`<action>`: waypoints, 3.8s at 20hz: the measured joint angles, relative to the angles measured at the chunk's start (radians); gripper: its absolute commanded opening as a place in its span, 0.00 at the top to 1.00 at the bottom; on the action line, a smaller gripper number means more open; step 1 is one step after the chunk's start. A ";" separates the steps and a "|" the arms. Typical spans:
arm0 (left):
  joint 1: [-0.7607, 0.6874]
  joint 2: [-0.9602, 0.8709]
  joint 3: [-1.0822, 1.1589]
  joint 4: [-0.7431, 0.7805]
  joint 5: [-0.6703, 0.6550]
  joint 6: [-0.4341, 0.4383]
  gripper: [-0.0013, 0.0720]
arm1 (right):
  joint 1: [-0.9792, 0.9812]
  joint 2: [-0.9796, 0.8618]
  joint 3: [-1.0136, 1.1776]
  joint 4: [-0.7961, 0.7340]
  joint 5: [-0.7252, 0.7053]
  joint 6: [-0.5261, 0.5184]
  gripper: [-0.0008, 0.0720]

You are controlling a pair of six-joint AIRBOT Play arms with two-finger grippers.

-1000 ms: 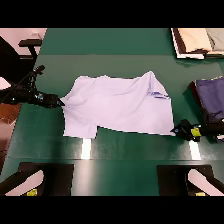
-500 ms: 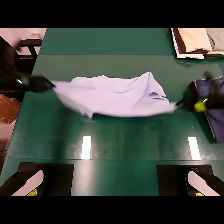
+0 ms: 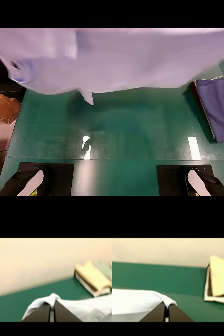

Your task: Fold the shirts.

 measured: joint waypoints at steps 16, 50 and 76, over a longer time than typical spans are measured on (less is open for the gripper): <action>-0.003 -0.184 -0.516 0.043 -0.057 -0.063 0.95 | 0.143 -0.388 -0.163 -0.262 0.220 0.106 0.96; -0.024 -0.520 -0.831 0.277 -0.089 0.015 0.15 | 0.274 -0.646 -0.533 -0.209 0.000 0.064 0.38; 0.000 -0.037 -1.603 0.068 -0.101 -0.033 0.95 | 0.267 -0.293 -0.747 -0.227 0.008 0.056 0.38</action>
